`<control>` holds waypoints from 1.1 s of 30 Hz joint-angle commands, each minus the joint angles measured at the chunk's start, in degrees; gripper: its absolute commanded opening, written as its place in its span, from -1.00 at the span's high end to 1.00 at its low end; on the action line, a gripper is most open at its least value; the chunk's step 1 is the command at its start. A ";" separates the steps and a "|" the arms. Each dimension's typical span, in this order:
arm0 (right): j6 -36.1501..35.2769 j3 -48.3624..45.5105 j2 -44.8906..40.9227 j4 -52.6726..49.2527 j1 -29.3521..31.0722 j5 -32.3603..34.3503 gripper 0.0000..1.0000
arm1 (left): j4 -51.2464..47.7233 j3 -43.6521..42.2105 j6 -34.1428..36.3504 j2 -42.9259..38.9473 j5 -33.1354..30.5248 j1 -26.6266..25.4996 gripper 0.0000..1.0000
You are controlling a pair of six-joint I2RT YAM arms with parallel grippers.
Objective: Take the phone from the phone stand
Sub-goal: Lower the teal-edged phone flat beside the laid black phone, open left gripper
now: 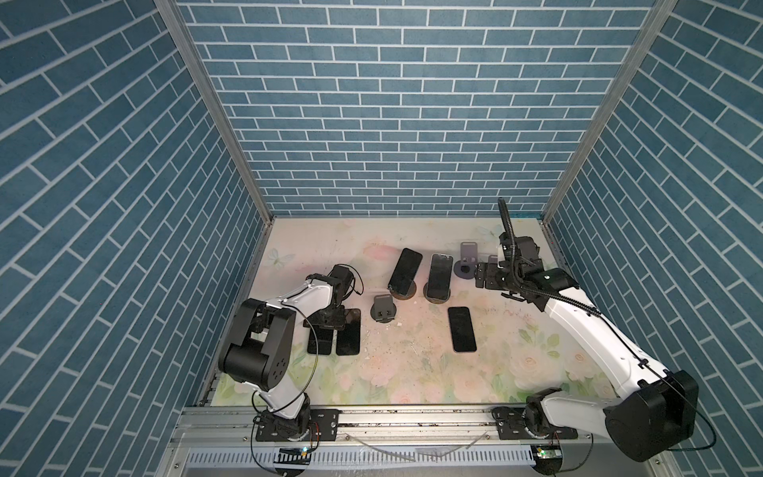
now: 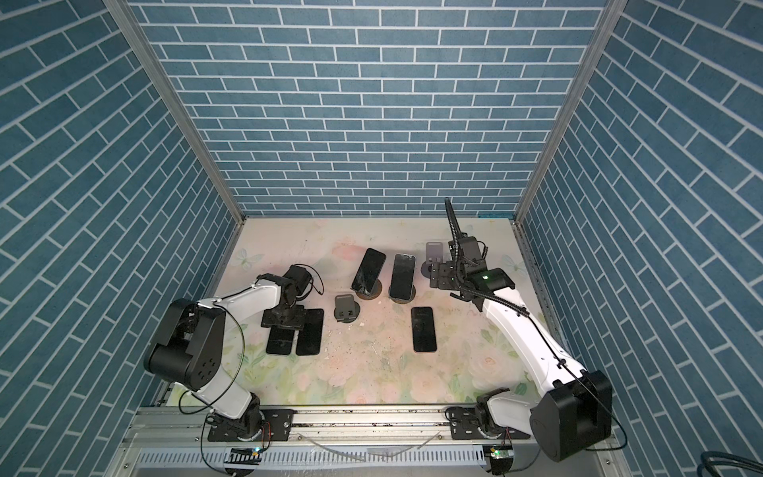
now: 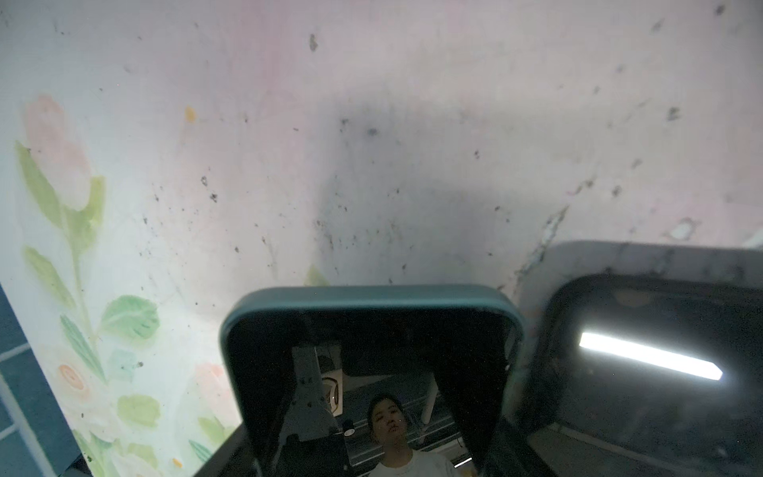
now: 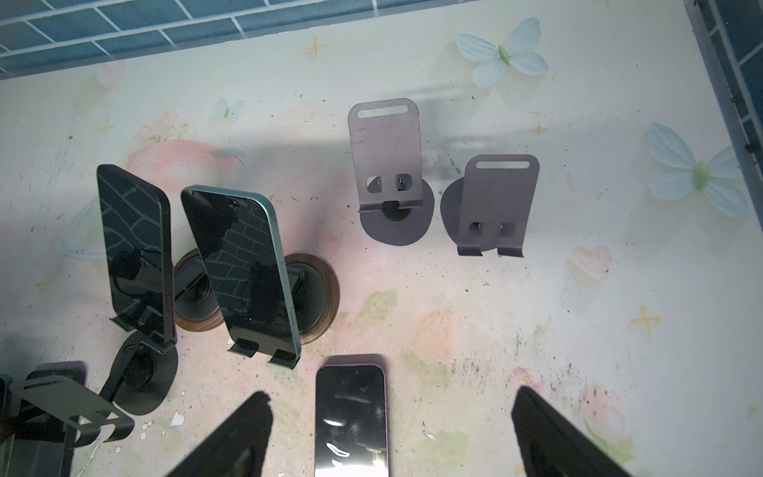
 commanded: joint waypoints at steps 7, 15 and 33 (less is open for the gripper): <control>1.97 0.67 -2.21 -0.48 0.36 1.45 -0.84 | -0.55 1.24 1.82 2.75 3.62 1.71 -0.13; 1.45 1.83 -1.68 -1.31 0.48 1.39 -0.84 | -0.97 1.55 1.91 4.57 4.68 2.50 -0.23; 1.18 3.11 -1.24 -1.53 0.66 1.47 -0.84 | -2.15 2.47 1.82 6.28 3.56 2.69 -0.45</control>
